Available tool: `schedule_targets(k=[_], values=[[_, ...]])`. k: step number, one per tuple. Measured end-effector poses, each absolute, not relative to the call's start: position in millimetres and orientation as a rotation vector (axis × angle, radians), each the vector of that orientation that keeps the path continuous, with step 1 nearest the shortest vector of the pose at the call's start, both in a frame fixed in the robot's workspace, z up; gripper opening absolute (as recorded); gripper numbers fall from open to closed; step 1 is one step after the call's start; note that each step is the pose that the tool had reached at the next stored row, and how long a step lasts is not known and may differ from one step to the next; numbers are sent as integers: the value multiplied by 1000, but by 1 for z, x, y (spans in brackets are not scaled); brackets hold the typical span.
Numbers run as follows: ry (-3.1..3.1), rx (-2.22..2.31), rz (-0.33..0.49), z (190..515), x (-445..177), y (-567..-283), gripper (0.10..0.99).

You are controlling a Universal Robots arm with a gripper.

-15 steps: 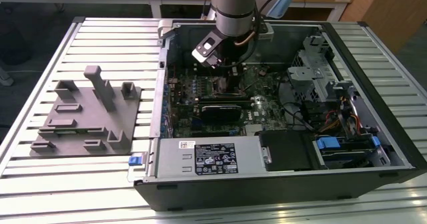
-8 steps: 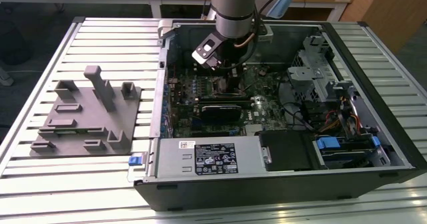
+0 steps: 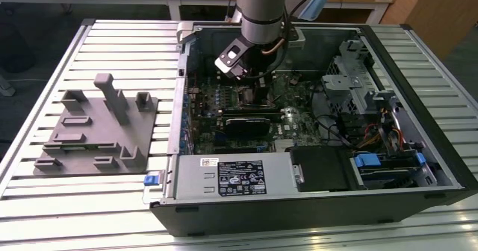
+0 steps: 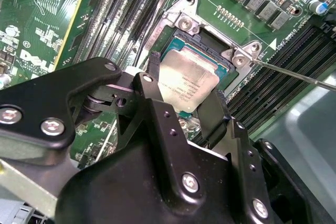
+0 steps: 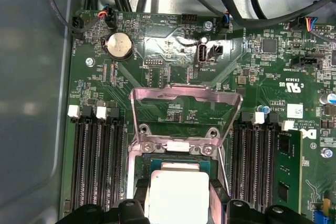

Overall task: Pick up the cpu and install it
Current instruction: 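Place the cpu into insertion slot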

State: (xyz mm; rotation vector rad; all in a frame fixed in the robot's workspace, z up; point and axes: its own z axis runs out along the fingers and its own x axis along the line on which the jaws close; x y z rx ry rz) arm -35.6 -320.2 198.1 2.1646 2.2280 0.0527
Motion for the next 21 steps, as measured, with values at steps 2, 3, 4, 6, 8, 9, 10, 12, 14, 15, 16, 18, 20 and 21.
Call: schedule_targets(k=[2,3,4,6,8,9,10,12,14,15,16,18,20,21], values=[[2228,2165,53,197,-36,-320,541],[2228,2165,53,197,-36,-320,541],[2228,2165,53,196,-36,-320,541],[2228,2165,53,195,-36,-320,541],[2228,2165,52,195,-36,-320,541],[2228,2165,52,195,-36,-320,541],[2228,2165,52,195,-36,-320,541],[2228,2165,53,195,-36,-320,541],[2228,2165,53,195,-36,-320,541],[2228,2165,53,195,-36,-320,541],[2228,2165,53,195,-36,-320,541],[2228,2165,53,195,-36,-320,541],[2228,2165,53,194,-36,-320,541],[2228,2165,53,194,-36,-320,549]])
